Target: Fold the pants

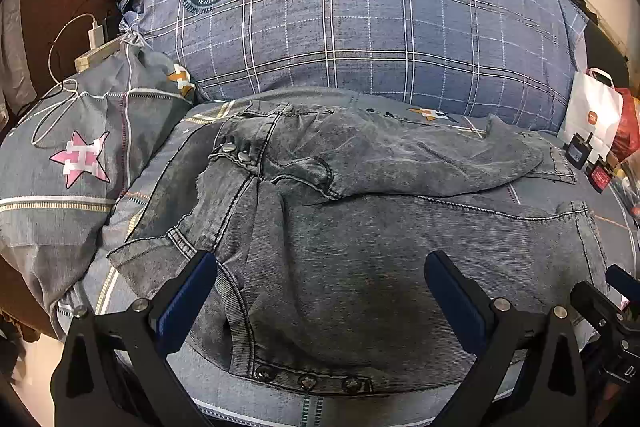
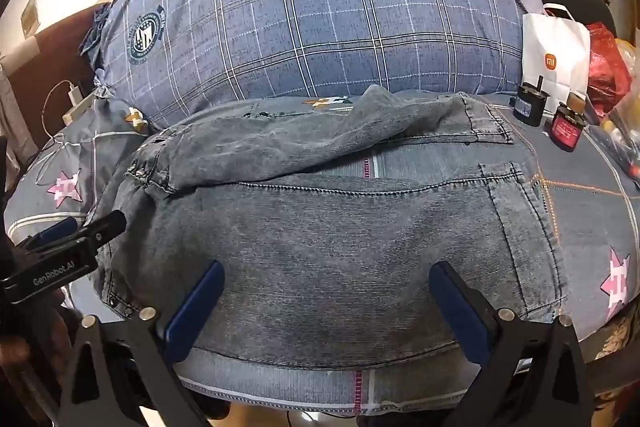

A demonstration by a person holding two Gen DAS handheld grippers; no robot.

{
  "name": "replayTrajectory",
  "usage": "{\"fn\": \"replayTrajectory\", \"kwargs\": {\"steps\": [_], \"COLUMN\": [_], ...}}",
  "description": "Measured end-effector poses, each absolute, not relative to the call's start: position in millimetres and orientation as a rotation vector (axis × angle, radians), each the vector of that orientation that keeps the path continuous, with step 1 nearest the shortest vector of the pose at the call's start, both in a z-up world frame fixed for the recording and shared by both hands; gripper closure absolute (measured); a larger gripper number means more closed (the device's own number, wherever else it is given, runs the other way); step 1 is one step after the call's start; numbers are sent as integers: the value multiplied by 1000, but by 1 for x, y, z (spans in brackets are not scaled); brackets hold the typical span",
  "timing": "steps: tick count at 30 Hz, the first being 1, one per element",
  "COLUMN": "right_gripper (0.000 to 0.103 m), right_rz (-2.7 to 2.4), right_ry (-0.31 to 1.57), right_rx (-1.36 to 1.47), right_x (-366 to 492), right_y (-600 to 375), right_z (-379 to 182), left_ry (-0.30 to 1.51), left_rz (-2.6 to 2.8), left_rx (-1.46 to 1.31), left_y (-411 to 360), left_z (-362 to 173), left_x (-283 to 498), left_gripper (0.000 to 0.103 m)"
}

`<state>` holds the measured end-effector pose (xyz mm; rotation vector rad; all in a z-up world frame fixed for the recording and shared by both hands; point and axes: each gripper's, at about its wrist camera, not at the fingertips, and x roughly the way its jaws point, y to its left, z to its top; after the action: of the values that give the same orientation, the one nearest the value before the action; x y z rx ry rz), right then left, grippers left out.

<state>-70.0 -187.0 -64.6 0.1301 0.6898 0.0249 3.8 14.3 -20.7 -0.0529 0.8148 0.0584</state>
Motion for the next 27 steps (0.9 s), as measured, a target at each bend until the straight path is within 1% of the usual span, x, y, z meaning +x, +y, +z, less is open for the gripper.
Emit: {"fn": "replayTrajectory", "kwargs": {"steps": [27], "right_gripper": [0], "right_rz": [14], "right_ry": [681], "right_rx": [123], "right_x": [-71], "right_y": [-186], "right_z": [-64], "left_ry": [828], "left_rz": [71], "left_rx": [-70], "left_y": [23], "left_z": [-26], "left_x": [4], "left_gripper": [0]}}
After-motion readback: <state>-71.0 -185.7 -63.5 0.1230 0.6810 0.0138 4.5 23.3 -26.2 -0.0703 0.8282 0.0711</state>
